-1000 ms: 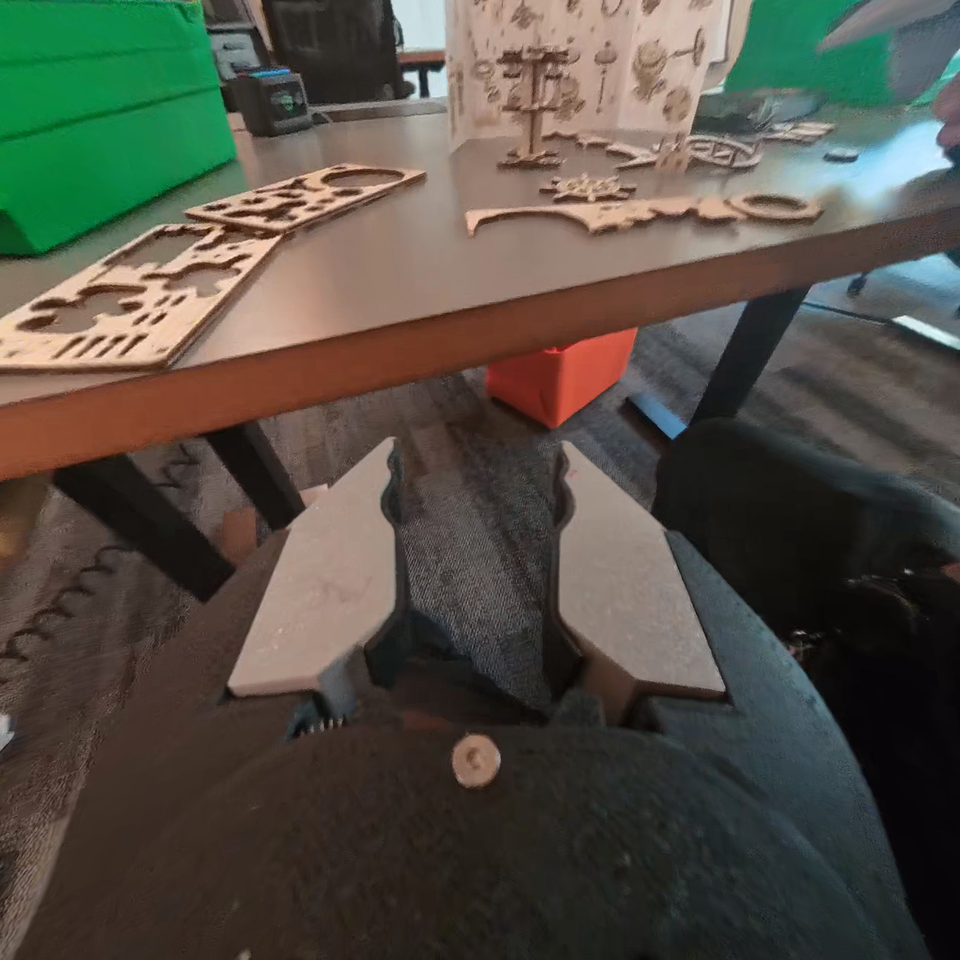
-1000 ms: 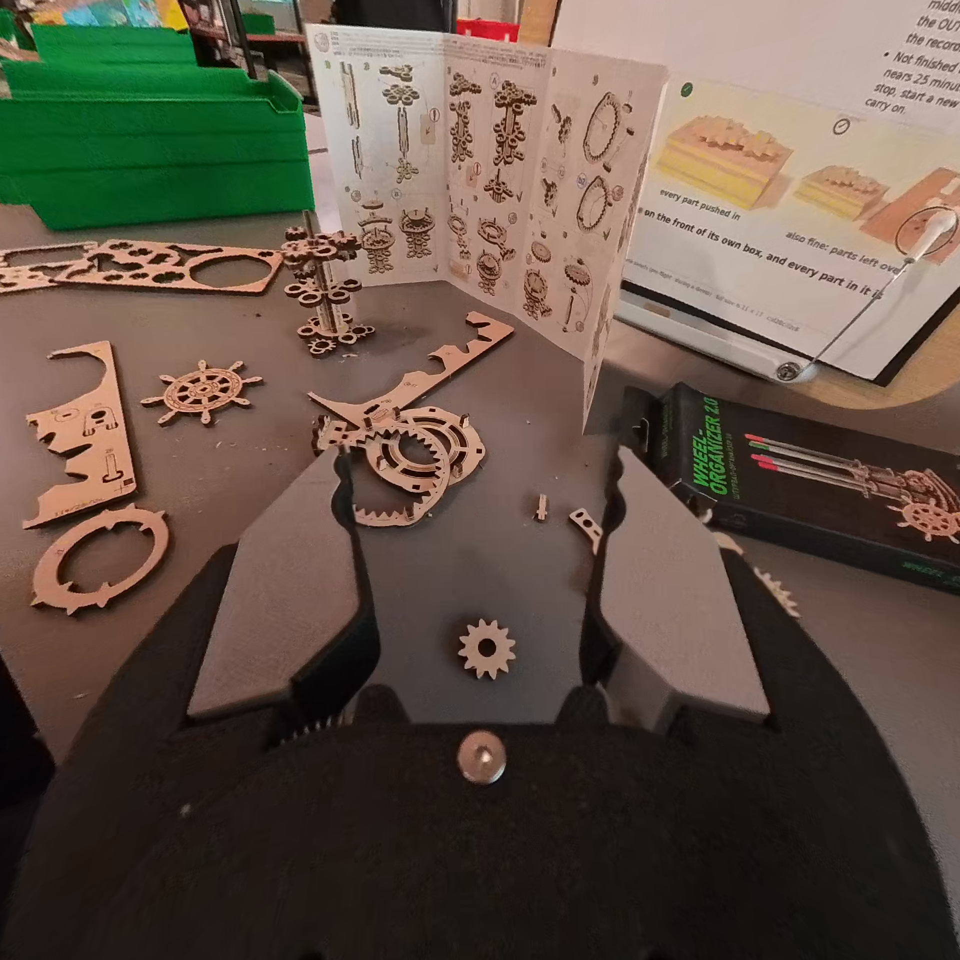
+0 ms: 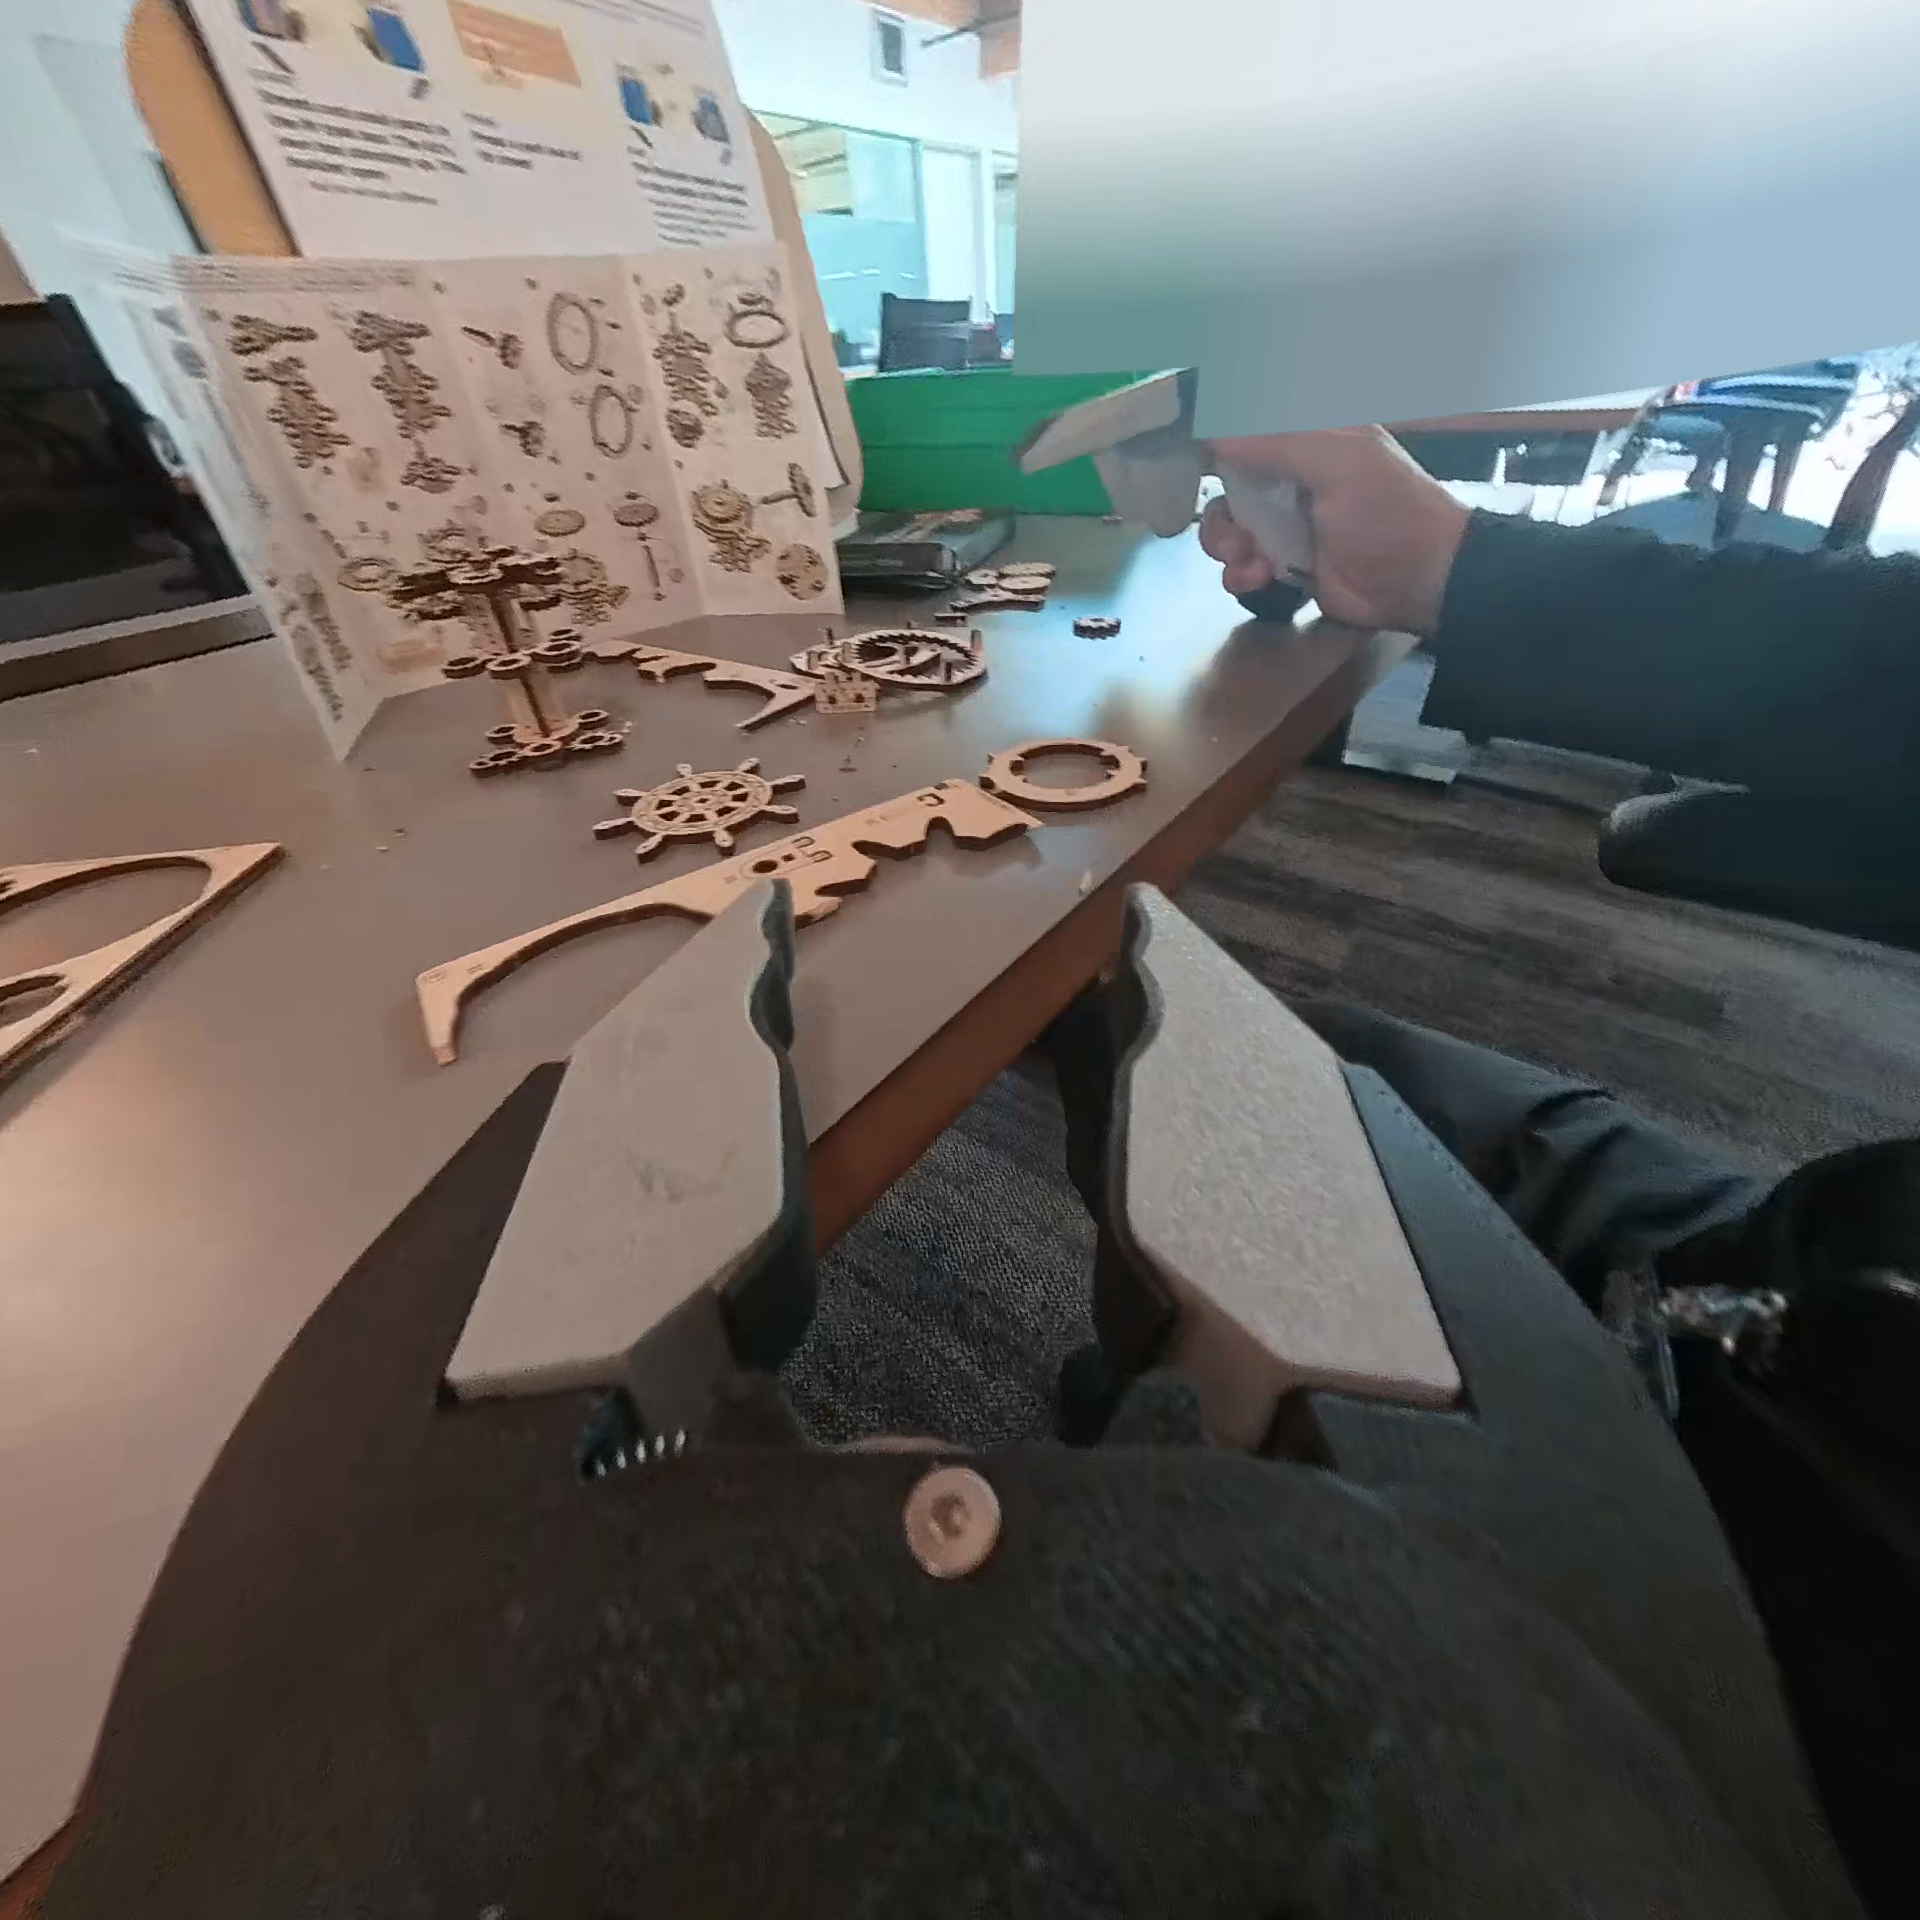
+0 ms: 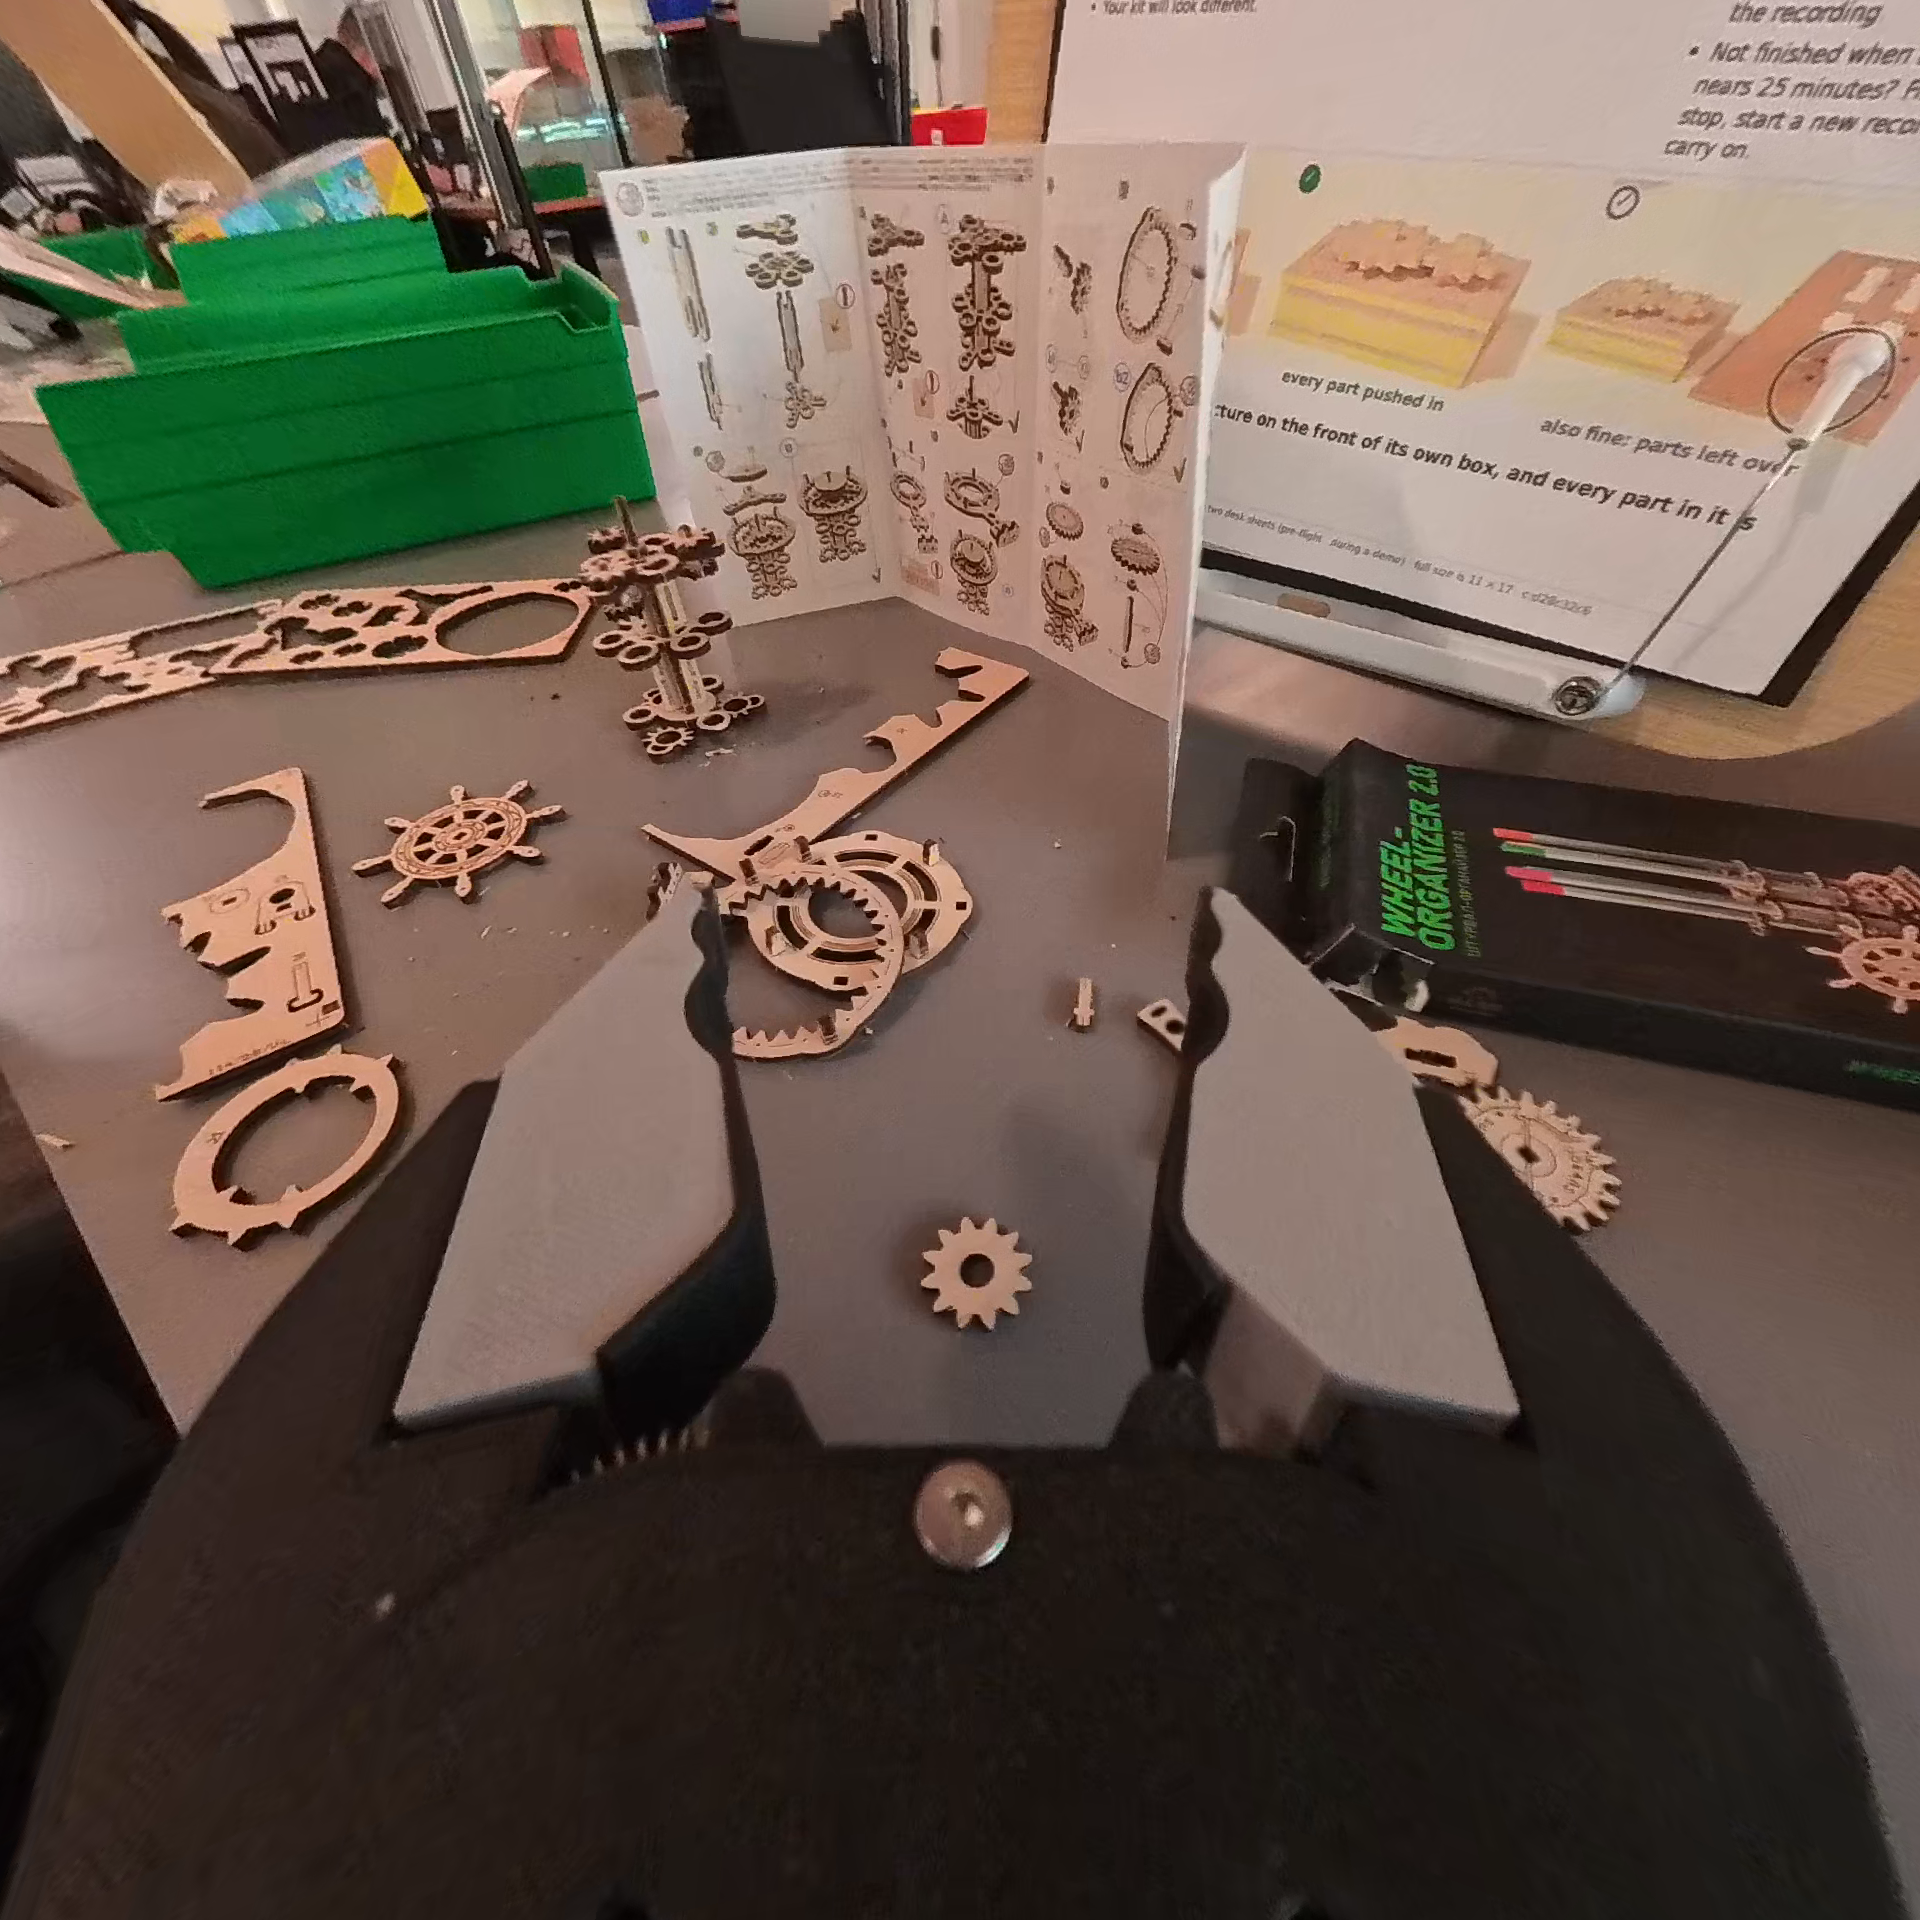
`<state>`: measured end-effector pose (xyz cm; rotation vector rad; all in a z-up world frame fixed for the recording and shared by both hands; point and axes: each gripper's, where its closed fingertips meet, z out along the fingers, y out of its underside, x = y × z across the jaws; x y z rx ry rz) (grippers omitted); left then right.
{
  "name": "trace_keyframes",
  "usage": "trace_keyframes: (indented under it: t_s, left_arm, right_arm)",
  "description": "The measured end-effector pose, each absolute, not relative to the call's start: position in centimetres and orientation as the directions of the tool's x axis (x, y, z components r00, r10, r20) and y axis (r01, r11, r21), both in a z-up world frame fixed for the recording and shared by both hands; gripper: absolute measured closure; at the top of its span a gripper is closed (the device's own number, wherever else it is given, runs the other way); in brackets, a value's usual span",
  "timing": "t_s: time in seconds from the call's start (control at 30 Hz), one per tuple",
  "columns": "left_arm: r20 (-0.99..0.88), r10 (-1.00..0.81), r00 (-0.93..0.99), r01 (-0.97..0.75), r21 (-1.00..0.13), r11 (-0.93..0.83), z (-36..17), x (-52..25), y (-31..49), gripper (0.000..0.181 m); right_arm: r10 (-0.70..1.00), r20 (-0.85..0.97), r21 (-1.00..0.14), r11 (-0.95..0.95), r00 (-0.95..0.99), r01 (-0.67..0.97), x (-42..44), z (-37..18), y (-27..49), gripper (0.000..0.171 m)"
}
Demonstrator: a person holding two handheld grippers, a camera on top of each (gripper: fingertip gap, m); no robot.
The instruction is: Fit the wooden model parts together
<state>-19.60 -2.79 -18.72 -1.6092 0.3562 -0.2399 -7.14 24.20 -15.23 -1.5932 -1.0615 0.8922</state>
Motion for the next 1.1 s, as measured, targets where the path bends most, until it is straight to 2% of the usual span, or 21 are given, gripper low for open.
trace_keyframes:
  t_s: [0.27, 0.47, 1.1]
  left_arm:
    - [-0.092, -0.381, 0.92, -0.127, -0.99, -0.068, -19.8, -19.7, -2.7, 0.125]
    - [-0.029, -0.371, 0.928, -0.062, -0.995, -0.078, -19.5, -20.4, -2.6, 0.125]
    - [-0.046, -0.387, 0.921, -0.087, -0.992, -0.089, -19.8, -19.3, -2.1, 0.127]
  right_arm:
    - [0.95, -0.059, -0.951, -0.147, 0.306, 0.272, -7.7, -16.1, 23.8, 0.087]
    - [0.946, -0.096, -0.963, -0.167, 0.309, 0.213, -7.3, -15.4, 24.0, 0.088]
    - [0.943, -0.171, -0.969, -0.214, 0.287, 0.123, -6.2, -14.4, 23.8, 0.088]
